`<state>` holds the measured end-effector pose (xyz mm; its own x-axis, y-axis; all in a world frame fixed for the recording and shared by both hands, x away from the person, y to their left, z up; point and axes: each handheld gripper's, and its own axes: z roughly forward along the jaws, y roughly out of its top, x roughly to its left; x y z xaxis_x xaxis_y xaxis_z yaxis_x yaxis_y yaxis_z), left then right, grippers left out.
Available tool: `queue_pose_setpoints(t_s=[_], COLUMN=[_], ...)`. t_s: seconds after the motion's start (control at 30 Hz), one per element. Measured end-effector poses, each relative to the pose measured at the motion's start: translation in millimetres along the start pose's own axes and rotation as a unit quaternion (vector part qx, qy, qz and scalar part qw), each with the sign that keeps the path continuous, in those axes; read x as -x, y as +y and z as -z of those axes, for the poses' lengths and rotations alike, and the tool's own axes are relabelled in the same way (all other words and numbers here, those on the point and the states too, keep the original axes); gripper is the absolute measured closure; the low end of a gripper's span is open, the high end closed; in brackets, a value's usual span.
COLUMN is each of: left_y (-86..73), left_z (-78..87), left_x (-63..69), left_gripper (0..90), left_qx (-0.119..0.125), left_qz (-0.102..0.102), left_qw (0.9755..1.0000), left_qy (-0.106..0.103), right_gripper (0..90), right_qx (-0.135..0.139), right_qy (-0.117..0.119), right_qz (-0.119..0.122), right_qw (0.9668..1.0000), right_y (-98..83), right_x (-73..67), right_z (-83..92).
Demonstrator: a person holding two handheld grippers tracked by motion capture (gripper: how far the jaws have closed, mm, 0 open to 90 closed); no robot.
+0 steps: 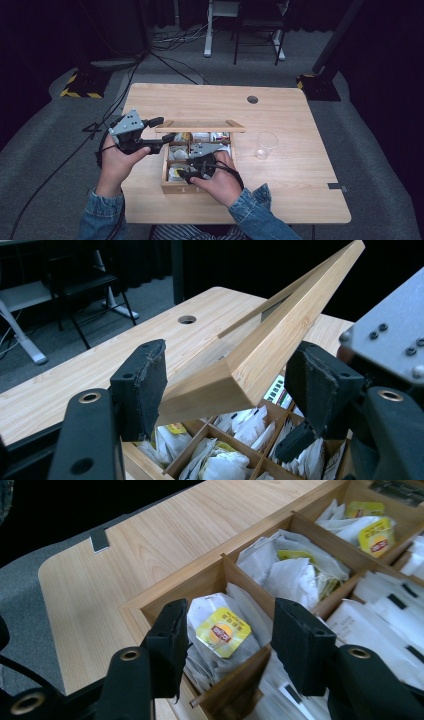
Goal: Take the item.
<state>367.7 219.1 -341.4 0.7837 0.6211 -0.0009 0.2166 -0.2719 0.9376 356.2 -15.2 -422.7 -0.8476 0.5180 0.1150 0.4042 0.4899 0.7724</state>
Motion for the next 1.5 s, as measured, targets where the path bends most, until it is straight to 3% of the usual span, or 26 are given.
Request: queue_pose_setpoints(t_s=[0.7,0.97,1.17,1.37,1.5], left_y=[-0.4,-0.8,-0.7,-0.9,-0.9], left_z=[-0.2,0.0,0.2,0.1,0.1], left_x=[-1.1,-1.8,-1.8,-1.5,-1.5], left_gripper=[34.1,34.1,34.1,34.1,34.2], left_qx=[0.002,0.003,0.003,0.004,0.004], left_qz=[0.001,0.004,0.004,0.006,0.007], left_qw=[1.0,1.0,1.0,1.0,1.0], left_qy=[-0.003,-0.005,-0.004,-0.005,-0.005], right_gripper=[51.1,53.6,55.0,63.7,65.9], right_qx=[-0.036,-0.05,-0.063,-0.082,-0.081], right_qy=[0.017,0.029,0.031,0.013,0.008], right_qz=[0.013,-0.001,0.009,0.053,0.058], right_qw=[0.9991,0.9983,0.9975,0.9952,0.9949], right_y=[3.8,4.5,5.3,7.8,8.0], right_x=[-7.4,-2.2,-4.1,-4.7,-4.9], right_z=[-25.9,-36.3,-41.0,-40.6,-40.3])
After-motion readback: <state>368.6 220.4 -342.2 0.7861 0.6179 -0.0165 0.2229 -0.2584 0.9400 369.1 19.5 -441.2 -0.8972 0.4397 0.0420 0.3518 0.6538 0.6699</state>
